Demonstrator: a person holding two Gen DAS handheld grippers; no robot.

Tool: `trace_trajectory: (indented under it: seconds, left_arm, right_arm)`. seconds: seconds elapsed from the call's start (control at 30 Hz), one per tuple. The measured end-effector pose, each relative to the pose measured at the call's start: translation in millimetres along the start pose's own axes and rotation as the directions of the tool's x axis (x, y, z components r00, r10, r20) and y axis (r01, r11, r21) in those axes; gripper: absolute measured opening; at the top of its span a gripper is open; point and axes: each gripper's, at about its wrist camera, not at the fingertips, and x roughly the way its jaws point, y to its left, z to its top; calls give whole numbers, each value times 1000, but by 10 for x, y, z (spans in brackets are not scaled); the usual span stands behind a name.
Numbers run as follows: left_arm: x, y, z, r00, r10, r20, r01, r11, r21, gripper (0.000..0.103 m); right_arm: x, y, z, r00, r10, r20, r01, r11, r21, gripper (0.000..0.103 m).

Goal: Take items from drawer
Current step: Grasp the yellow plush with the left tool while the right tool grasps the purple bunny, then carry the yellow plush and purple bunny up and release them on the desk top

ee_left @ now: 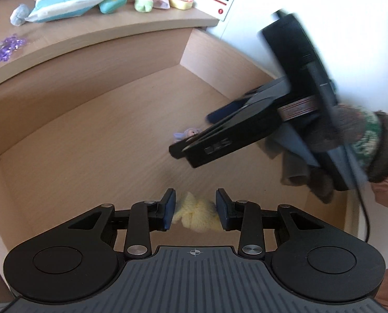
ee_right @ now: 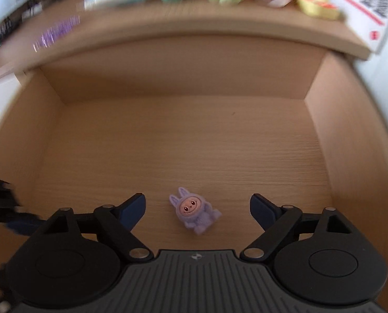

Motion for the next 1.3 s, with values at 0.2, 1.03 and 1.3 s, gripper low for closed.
trace_trajectory:
  seconds: [0.2, 1.03, 1.3]
  left_arm:
    - [-42, 126, 26, 1000, -9, 25, 9, 1000, 0, 38]
    - [-765, 1616, 1238, 811, 361, 460, -233, 921, -312, 38]
    - [-829, 1151, 764, 830, 161, 534, -23, 967, -256, 38]
  right_arm:
    - [14, 106, -25, 998, 12, -61, -14, 999, -34, 32]
    - [-723, 49, -14, 992, 31, 123, -26, 999, -41, 28]
    - [-1055, -329, 520, 945, -8, 326, -25, 995, 96, 28]
